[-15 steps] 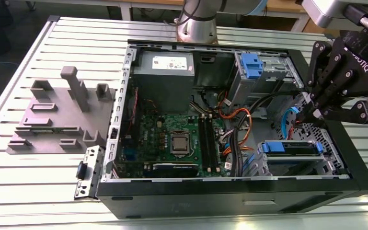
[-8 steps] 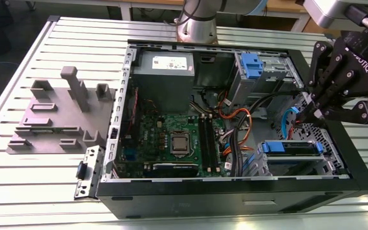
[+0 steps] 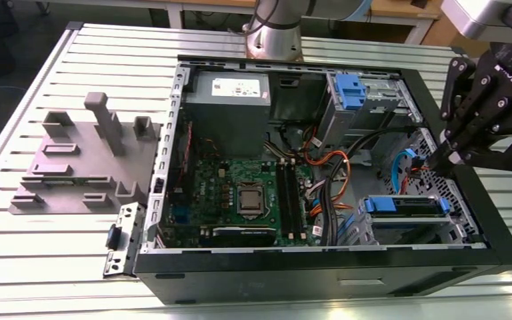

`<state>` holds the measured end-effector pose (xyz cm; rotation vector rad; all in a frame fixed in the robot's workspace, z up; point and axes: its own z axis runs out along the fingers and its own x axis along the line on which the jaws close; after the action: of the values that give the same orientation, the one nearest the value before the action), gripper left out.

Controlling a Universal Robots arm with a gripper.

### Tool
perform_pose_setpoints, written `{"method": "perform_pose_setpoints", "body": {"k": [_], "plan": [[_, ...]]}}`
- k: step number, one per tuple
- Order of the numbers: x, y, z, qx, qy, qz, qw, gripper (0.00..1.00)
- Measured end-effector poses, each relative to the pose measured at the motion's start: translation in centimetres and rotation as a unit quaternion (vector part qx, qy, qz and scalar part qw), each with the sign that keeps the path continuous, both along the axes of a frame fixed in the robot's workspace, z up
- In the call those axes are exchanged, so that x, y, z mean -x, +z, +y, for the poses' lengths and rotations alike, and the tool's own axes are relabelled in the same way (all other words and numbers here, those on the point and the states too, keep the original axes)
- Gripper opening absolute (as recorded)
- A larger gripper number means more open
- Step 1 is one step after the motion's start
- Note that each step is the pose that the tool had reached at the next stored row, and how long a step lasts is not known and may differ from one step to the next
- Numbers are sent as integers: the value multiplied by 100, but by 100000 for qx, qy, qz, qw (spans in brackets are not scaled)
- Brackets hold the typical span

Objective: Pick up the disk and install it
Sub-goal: 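Insert the first disk wire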

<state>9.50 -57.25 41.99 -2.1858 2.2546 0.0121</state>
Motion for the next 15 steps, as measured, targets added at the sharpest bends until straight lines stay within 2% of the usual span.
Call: {"method": "perform_pose_setpoints", "body": {"k": [3, 6, 10, 13, 14, 15], "plan": [[-23, 5, 3, -6, 0, 1, 100000, 11], [-83, -4, 7, -12, 2, 67, 100000, 11], [-224, -66, 24, 3, 0, 464, 99999, 11], [-286, -122, 28, 4, 4, 559, 99998, 11], [-299, -135, 28, 53, 4, 565, 99998, 11], [-311, -139, 30, 331, 2, 568, 99998, 11]]}}
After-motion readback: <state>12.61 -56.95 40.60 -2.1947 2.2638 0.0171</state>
